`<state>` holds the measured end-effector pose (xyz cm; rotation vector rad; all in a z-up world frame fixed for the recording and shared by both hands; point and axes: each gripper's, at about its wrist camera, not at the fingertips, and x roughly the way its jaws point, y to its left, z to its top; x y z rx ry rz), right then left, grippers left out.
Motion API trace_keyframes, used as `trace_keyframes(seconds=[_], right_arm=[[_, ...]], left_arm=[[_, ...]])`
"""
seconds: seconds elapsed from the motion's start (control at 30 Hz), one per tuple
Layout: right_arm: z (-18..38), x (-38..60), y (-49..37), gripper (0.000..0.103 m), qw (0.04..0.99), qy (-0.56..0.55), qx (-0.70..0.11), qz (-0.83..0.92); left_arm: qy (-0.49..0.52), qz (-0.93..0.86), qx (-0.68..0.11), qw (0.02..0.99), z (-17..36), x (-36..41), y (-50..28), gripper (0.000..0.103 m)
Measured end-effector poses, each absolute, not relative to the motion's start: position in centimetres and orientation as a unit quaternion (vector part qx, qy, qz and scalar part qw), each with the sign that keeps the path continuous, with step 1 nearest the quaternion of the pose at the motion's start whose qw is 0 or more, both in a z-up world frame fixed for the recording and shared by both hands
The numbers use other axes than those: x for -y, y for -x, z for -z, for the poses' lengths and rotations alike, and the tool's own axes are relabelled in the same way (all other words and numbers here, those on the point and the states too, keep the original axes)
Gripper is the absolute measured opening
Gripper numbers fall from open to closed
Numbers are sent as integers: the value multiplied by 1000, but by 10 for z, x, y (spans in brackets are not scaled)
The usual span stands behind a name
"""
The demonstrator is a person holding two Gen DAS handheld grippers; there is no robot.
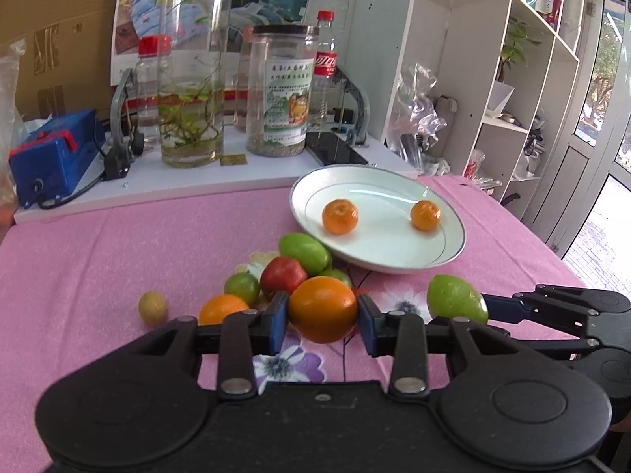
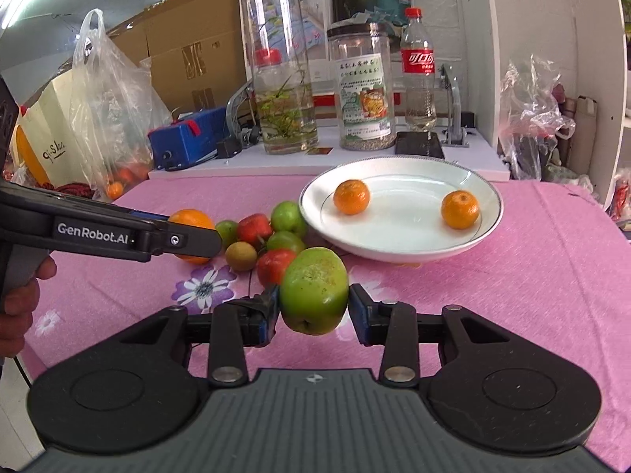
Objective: Organize fruits
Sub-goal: 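Carry the orange and the green fruit over the white plate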
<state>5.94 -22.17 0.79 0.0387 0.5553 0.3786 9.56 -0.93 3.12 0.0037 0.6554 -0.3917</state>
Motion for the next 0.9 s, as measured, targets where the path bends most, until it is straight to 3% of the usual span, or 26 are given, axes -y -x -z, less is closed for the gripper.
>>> trace_keyframes(seconds=[0.33, 0.9], right_arm=[[-28, 258, -92, 65, 962, -5, -238, -132], [3, 264, -154, 65, 945, -4, -296, -142]], left_arm=[[-18, 227, -312, 923, -43, 53, -144, 102], [-46, 228, -358, 904, -5, 81, -200, 102]])
